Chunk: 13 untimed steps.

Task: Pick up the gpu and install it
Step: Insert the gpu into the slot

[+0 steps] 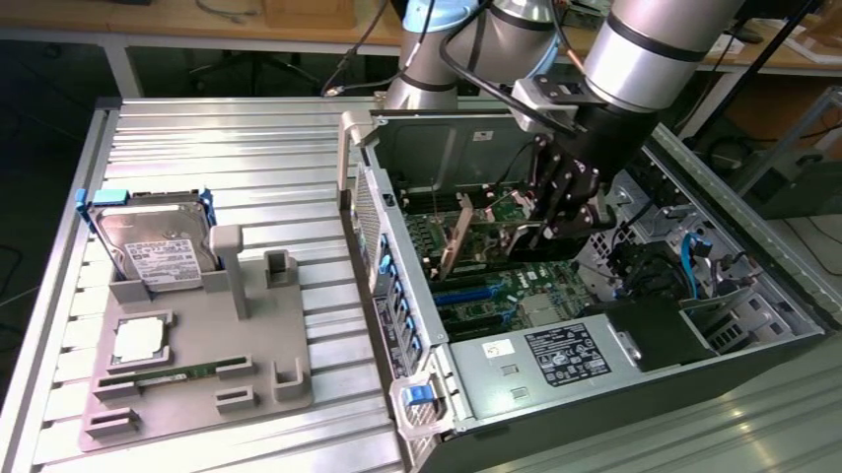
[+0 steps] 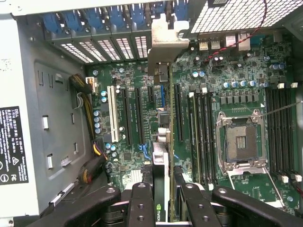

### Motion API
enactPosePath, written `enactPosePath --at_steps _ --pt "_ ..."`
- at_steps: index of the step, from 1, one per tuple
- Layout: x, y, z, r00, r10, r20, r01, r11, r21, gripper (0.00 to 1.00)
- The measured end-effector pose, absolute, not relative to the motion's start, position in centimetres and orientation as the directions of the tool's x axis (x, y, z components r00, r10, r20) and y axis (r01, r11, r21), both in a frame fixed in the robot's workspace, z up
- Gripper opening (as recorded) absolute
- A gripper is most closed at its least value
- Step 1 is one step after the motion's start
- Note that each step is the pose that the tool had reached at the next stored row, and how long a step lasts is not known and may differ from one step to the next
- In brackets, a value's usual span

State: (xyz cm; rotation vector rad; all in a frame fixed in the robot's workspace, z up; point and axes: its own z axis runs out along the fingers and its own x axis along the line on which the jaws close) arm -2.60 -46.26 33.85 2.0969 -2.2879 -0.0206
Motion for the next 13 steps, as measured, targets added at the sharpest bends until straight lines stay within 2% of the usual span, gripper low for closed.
enactPosePath --at_steps 13 --pt "-2.65 -46.27 33.48 -0.087 -0.996 0.019 -0.996 0.087 0.031 0.27"
